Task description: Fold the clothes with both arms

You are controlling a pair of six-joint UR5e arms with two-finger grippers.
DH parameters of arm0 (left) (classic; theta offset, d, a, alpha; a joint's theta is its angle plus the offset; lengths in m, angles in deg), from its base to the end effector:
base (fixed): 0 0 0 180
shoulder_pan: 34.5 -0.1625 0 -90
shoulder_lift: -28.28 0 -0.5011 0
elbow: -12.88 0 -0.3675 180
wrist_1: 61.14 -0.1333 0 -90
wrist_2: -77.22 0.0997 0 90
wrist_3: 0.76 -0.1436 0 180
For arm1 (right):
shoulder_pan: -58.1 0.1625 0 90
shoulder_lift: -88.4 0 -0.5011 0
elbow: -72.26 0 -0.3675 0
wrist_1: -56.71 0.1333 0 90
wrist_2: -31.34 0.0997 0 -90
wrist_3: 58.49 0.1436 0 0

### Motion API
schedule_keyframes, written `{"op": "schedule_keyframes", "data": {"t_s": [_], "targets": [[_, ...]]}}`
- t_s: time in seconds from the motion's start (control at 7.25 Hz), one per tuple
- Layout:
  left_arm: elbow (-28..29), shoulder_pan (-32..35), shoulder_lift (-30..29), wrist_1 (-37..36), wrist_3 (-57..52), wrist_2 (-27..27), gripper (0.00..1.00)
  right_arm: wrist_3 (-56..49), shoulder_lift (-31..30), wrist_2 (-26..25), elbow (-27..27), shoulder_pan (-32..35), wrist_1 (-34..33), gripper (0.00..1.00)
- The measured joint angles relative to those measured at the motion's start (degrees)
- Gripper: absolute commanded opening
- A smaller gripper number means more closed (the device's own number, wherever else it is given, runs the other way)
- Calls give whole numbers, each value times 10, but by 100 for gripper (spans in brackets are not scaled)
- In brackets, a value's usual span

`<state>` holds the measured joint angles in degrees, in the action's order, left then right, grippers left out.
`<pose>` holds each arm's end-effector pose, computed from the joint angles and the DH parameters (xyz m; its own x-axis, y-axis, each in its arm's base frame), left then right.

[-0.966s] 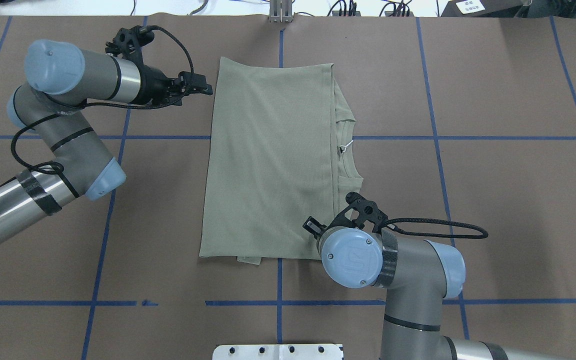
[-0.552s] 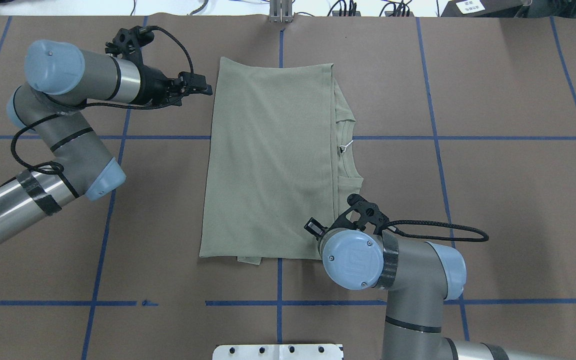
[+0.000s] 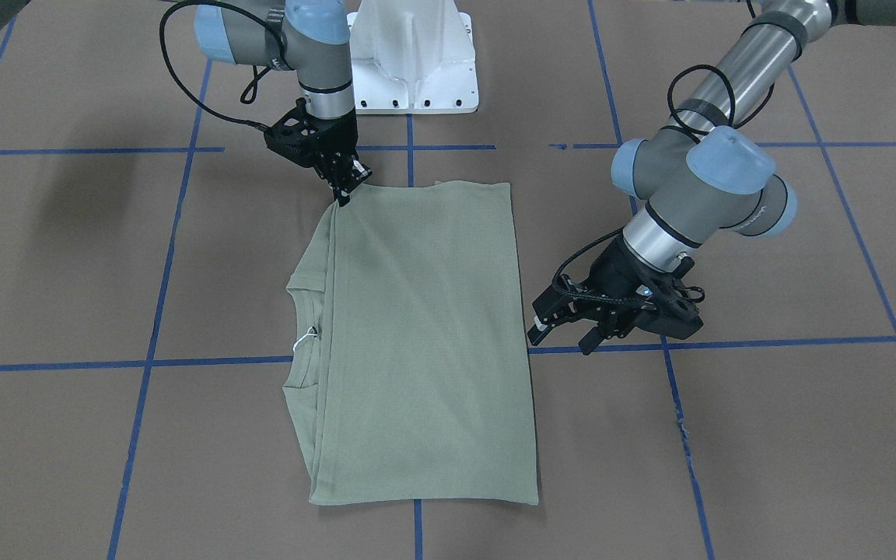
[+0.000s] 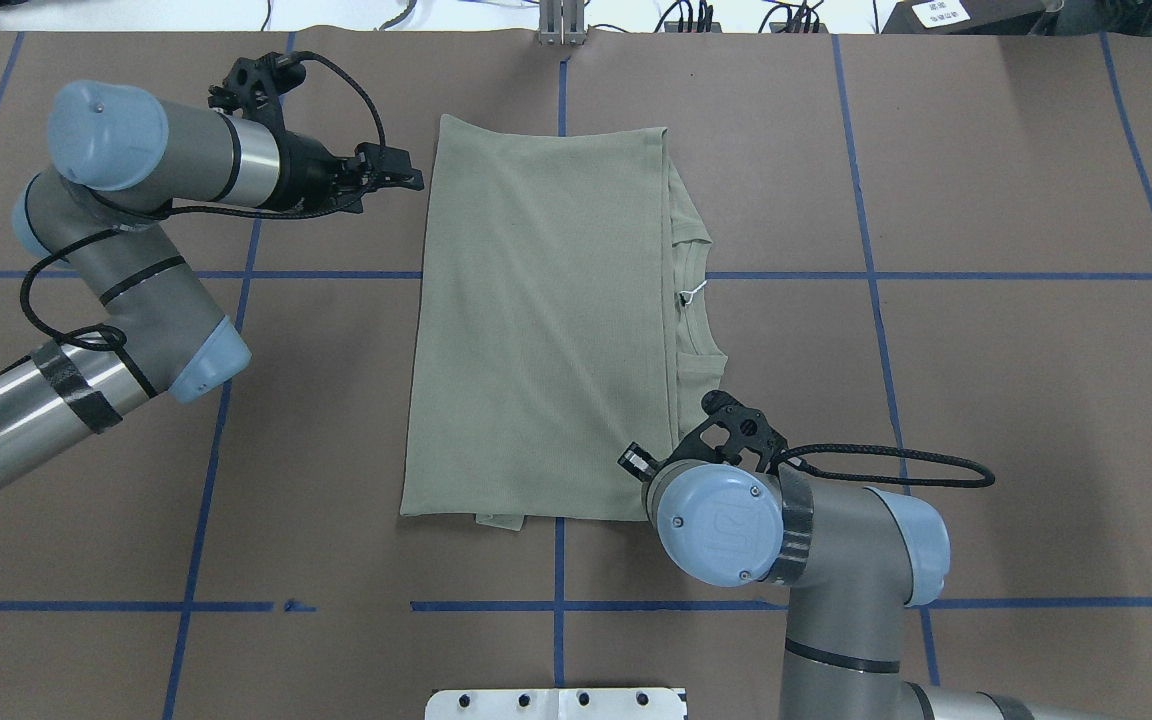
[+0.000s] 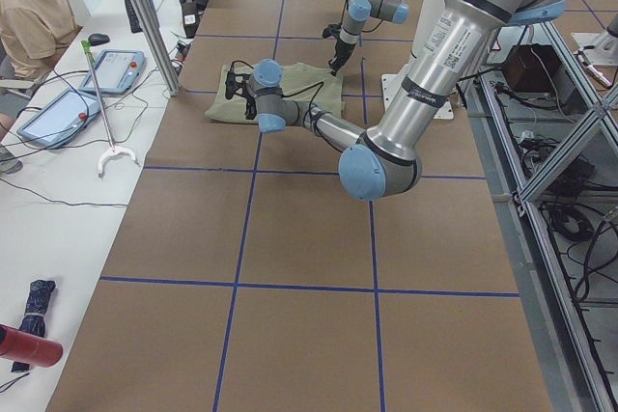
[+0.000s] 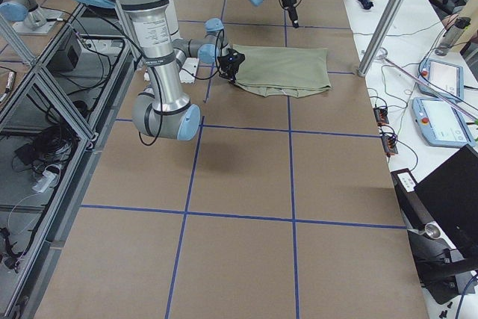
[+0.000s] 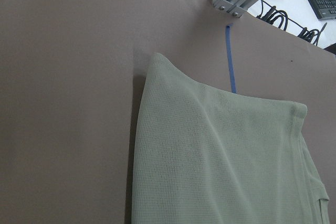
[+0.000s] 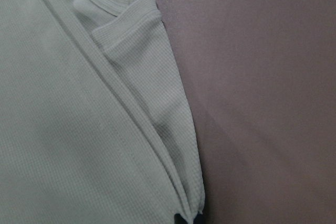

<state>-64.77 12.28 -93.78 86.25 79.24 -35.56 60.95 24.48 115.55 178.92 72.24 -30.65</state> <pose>0.4661 -0.6094 0.3956 0.2224 -0.0028 -0.9750 0.3806 0.9209 0.0841 -0.6058 -0.3050 0.3926 0.4395 0.6150 0.6547 -0.6071 0.7406 -0.2881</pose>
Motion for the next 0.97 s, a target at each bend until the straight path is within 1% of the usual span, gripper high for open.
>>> {"op": "schedule_keyframes", "data": {"t_s": [0.14,0.28,0.41,0.55,0.69,0.83,0.97], "targets": [[-18,-15,8,-1,44,3,98,-1,-10,2,19,1,-1,0],[-49,-45,27,-7,101,13,99,-1,-20,3,35,2,-1,0],[-93,-91,55,-24,158,46,99,-1,-25,4,42,2,-1,0],[-147,-149,90,-54,193,100,100,-1,-27,4,45,1,-1,0],[-198,-199,119,-105,212,140,100,-1,-27,4,46,1,-1,0],[-241,-230,137,-168,222,158,99,-1,-28,5,46,1,-1,0],[-271,-255,146,-221,230,166,97,-1,-28,5,46,1,-1,0]]}}
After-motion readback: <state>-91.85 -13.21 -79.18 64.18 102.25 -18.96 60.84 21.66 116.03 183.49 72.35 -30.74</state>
